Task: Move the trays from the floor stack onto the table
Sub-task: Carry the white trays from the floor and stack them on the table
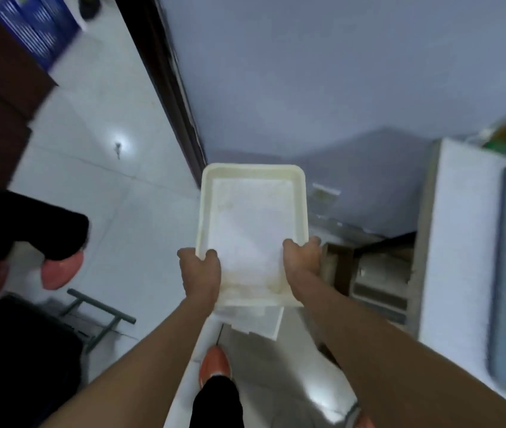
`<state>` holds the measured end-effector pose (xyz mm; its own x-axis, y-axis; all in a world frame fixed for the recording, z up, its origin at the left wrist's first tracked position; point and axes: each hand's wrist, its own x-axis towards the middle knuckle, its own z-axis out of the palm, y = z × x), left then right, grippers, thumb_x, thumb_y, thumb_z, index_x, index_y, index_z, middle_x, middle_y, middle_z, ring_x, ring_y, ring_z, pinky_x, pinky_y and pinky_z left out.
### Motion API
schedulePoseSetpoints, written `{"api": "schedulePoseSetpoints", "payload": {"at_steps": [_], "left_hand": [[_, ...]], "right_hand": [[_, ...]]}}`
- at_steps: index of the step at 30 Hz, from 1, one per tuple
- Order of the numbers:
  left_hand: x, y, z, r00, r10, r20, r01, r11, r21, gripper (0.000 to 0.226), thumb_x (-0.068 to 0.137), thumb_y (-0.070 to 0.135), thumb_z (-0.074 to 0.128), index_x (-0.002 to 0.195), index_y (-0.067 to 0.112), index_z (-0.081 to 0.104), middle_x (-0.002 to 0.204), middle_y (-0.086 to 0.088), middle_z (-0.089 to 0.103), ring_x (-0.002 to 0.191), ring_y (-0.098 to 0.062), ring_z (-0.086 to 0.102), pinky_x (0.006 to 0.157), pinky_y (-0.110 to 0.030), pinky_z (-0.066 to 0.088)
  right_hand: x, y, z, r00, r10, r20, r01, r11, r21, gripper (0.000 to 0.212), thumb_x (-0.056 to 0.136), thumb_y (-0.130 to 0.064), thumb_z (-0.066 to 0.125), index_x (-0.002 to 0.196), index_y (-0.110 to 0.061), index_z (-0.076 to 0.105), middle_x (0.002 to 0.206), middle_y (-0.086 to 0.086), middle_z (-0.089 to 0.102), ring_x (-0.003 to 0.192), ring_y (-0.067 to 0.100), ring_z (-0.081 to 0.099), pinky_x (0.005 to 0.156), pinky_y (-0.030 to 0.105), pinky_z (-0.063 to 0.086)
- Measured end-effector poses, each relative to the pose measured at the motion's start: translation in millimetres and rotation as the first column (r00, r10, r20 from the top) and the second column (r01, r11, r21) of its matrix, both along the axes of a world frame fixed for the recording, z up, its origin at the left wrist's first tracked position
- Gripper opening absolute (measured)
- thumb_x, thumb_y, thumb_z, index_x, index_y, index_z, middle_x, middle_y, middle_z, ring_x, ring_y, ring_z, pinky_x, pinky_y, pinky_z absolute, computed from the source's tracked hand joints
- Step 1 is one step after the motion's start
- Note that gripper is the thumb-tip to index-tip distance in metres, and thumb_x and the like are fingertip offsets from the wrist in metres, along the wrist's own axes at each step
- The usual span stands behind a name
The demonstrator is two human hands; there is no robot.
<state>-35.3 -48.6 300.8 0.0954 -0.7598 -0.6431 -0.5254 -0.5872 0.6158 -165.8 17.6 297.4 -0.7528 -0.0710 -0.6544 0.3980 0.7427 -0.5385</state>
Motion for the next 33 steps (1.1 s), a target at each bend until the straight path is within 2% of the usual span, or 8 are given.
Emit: {"api": "schedulePoseSetpoints", "payload": {"at_steps": [3, 6, 10, 15, 19, 27, 31, 33], "left_hand": [[-11.3, -1.2, 70.4, 0.999, 0.033, 0.023, -0.031, 0.996, -0.084, 0.028, 0.087, 0.022, 0.052, 0.110, 0.010, 0.041, 0.108, -0.014, 0.057, 0.097, -0.037, 0.058, 0.095, -0.048, 0.046], [-11.6, 5.6, 137.8, 0.998, 0.050, 0.040, -0.042, 0.981, -0.191, 0.031, 0.086, 0.023, 0.053, 0.112, 0.009, 0.044, 0.112, -0.013, 0.058, 0.101, -0.037, 0.056, 0.101, -0.051, 0.040], [-11.2, 21.4, 218.0, 0.999, 0.043, -0.015, -0.045, 0.967, -0.251, 0.031, 0.085, 0.024, 0.054, 0.112, 0.011, 0.047, 0.110, -0.011, 0.059, 0.098, -0.035, 0.057, 0.098, -0.050, 0.043], [-27.0, 61.1, 291.8, 0.979, -0.077, -0.188, 0.029, 0.969, -0.246, 0.025, 0.089, 0.018, 0.052, 0.113, 0.013, 0.046, 0.107, -0.008, 0.056, 0.088, -0.026, 0.054, 0.075, -0.035, 0.042], [-61.8, 109.7, 322.9, 0.947, -0.209, -0.243, 0.147, 0.956, -0.253, 0.030, 0.089, 0.014, 0.052, 0.118, 0.007, 0.047, 0.108, -0.009, 0.055, 0.089, -0.026, 0.053, 0.072, -0.033, 0.040], [-142.5, 212.8, 329.7, 0.874, -0.393, -0.286, 0.358, 0.919, -0.167, 0.024, 0.091, 0.011, 0.052, 0.114, 0.007, 0.045, 0.110, -0.014, 0.054, 0.087, -0.027, 0.051, 0.076, -0.034, 0.041], [-170.4, 252.2, 316.7, 0.852, -0.436, -0.290, 0.422, 0.900, -0.112, 0.030, 0.090, 0.010, 0.053, 0.118, 0.006, 0.046, 0.104, -0.012, 0.054, 0.076, -0.019, 0.051, 0.071, -0.031, 0.040], [-179.8, 263.1, 307.7, 0.843, -0.464, -0.270, 0.468, 0.882, -0.054, 0.036, 0.089, 0.012, 0.054, 0.123, 0.004, 0.046, 0.108, -0.013, 0.055, 0.083, -0.024, 0.052, 0.075, -0.031, 0.040]], "right_hand": [[-8.1, 0.2, 76.9, 0.999, 0.040, -0.027, -0.042, 0.997, -0.061, 0.060, 0.077, -0.030, 0.052, 0.133, -0.011, 0.043, 0.130, 0.011, 0.052, 0.118, 0.035, 0.052, 0.102, 0.050, 0.044], [-5.5, 11.2, 135.9, 0.998, 0.059, -0.007, -0.059, 0.980, -0.190, 0.073, 0.065, -0.042, 0.051, 0.133, -0.016, 0.044, 0.131, 0.009, 0.055, 0.117, 0.035, 0.055, 0.101, 0.049, 0.046], [-17.6, 37.1, 179.7, 0.994, 0.107, 0.020, -0.095, 0.945, -0.312, 0.082, 0.057, -0.051, 0.050, 0.133, -0.020, 0.045, 0.130, 0.008, 0.057, 0.110, 0.033, 0.060, 0.095, 0.050, 0.052], [-39.9, 97.0, 278.8, 0.994, 0.107, 0.025, -0.089, 0.914, -0.396, 0.053, 0.077, -0.033, 0.058, 0.126, -0.017, 0.048, 0.122, 0.010, 0.057, 0.105, 0.031, 0.060, 0.095, 0.046, 0.051], [-80.4, 152.4, 296.8, 0.999, 0.032, 0.024, -0.019, 0.902, -0.432, 0.081, 0.061, -0.041, 0.062, 0.136, -0.013, 0.045, 0.132, 0.011, 0.056, 0.115, 0.032, 0.058, 0.100, 0.047, 0.049], [-143.2, 285.5, 316.3, 0.984, -0.166, 0.067, 0.179, 0.895, -0.409, 0.031, 0.088, -0.016, 0.062, 0.113, -0.009, 0.046, 0.117, 0.007, 0.055, 0.101, 0.026, 0.054, 0.085, 0.035, 0.043], [-162.2, 330.6, 287.5, 0.958, -0.276, 0.073, 0.284, 0.892, -0.351, 0.061, 0.081, -0.022, 0.067, 0.136, -0.006, 0.045, 0.133, 0.015, 0.056, 0.119, 0.034, 0.055, 0.098, 0.043, 0.047], [-169.8, 347.7, 276.7, 0.950, -0.300, 0.093, 0.313, 0.893, -0.322, 0.059, 0.081, -0.021, 0.067, 0.135, -0.005, 0.047, 0.128, 0.016, 0.058, 0.116, 0.035, 0.056, 0.097, 0.044, 0.048]]}}
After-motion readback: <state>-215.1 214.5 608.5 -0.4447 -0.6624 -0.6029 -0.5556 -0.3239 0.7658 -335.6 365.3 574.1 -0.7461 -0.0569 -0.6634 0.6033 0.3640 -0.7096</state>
